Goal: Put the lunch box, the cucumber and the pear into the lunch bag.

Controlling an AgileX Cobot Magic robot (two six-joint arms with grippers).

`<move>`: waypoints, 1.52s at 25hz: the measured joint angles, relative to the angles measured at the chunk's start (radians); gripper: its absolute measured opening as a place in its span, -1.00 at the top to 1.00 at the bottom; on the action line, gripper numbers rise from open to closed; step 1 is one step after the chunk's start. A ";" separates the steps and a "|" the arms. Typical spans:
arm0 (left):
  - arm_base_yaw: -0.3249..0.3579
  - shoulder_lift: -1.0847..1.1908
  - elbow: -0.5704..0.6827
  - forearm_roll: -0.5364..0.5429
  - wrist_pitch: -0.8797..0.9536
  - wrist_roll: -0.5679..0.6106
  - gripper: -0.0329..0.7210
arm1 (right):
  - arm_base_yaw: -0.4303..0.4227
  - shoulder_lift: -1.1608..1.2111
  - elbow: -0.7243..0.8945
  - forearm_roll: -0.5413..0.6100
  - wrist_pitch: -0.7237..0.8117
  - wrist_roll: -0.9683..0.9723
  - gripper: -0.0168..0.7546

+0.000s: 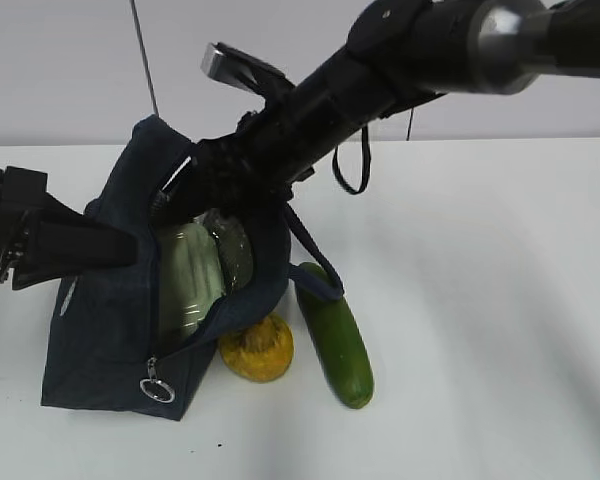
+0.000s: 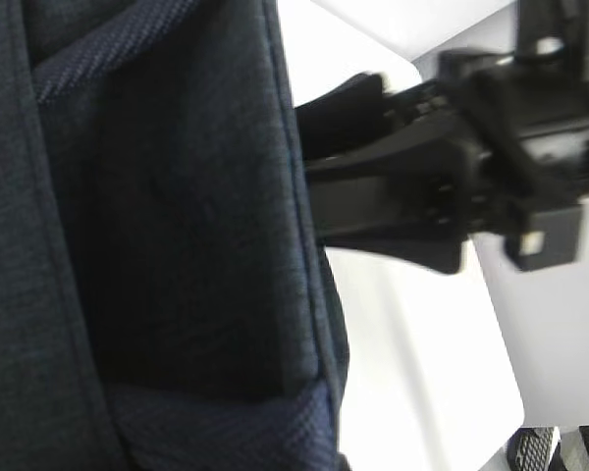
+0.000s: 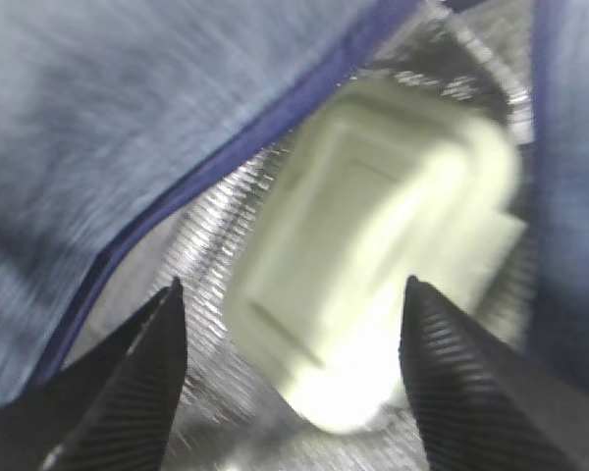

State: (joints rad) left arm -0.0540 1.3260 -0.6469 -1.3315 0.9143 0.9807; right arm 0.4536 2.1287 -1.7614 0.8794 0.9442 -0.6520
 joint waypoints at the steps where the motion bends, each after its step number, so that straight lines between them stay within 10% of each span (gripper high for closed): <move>1: 0.000 0.000 0.000 0.000 0.000 0.000 0.96 | -0.001 -0.014 -0.023 -0.067 0.015 0.031 -0.40; 12: 0.000 0.000 0.000 0.001 -0.010 0.000 0.96 | -0.001 -0.118 -0.099 -0.694 0.279 0.473 -0.21; 24: 0.000 0.000 0.000 0.001 -0.012 0.000 0.96 | 0.008 -0.208 0.174 -0.701 0.279 0.534 -0.05; 38: 0.000 0.000 0.000 0.001 -0.012 0.000 0.96 | 0.010 -0.168 0.335 -0.577 0.047 0.452 -0.56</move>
State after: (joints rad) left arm -0.0540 1.3260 -0.6469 -1.3307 0.9027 0.9807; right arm 0.4639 1.9610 -1.4259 0.3021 0.9909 -0.1997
